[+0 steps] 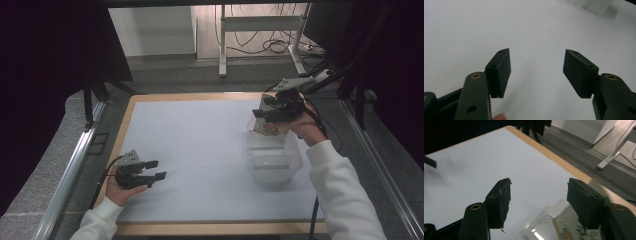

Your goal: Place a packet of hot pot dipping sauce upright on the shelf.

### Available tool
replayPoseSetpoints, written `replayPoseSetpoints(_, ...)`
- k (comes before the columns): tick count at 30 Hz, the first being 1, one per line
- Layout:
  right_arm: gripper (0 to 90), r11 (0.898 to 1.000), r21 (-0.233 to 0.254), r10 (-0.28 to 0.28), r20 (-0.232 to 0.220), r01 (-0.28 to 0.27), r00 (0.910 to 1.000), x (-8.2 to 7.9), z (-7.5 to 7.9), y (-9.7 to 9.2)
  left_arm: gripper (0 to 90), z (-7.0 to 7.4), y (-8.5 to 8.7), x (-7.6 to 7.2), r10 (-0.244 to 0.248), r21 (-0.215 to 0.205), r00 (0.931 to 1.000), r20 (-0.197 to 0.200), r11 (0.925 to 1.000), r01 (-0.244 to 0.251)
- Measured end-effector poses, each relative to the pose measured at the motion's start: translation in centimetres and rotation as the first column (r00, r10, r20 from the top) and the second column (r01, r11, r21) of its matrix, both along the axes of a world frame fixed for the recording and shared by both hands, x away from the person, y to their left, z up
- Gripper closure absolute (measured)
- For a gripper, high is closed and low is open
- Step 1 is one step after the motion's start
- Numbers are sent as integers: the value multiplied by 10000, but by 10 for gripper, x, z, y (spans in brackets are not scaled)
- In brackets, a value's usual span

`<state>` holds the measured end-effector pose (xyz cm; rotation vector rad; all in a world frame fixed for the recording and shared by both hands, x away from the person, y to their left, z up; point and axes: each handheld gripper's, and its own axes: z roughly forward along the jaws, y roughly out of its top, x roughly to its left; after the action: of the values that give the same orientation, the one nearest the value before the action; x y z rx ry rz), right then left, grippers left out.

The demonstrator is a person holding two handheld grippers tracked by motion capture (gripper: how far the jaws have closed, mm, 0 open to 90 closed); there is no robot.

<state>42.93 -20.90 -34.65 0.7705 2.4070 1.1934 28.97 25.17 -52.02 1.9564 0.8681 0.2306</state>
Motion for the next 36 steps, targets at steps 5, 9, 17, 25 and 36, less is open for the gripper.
replayPoseSetpoints(5, 348, 9987, 372, 376, -463, -359, 9982, -23, -20, 13, 387, 0, -1, 0, -49, -11, 10000, 3, 10000, 49)
replayPoseSetpoints(9, 341, 9974, 508, 548, -770, -510, 9955, -35, -36, 20, 387, 0, -1, -1, -60, -9, 10000, 2, 10000, 60)
replayPoseSetpoints(17, 338, 9928, 781, 999, -1218, -908, 9875, -65, -58, 36, 386, -1, -3, -1, -47, 17, 10000, -50, 10000, 47)
replayPoseSetpoints(25, 330, 9814, 918, 1820, -1622, -1688, 9698, -96, -79, 64, 386, -1, -4, -3, 2, 54, 10000, -60, 10000, -2)
replayPoseSetpoints(36, 319, 9805, 681, 1940, -1820, -1844, 9640, -104, -91, 76, 386, 0, -4, -5, 37, 60, 10000, -25, 10000, -37)
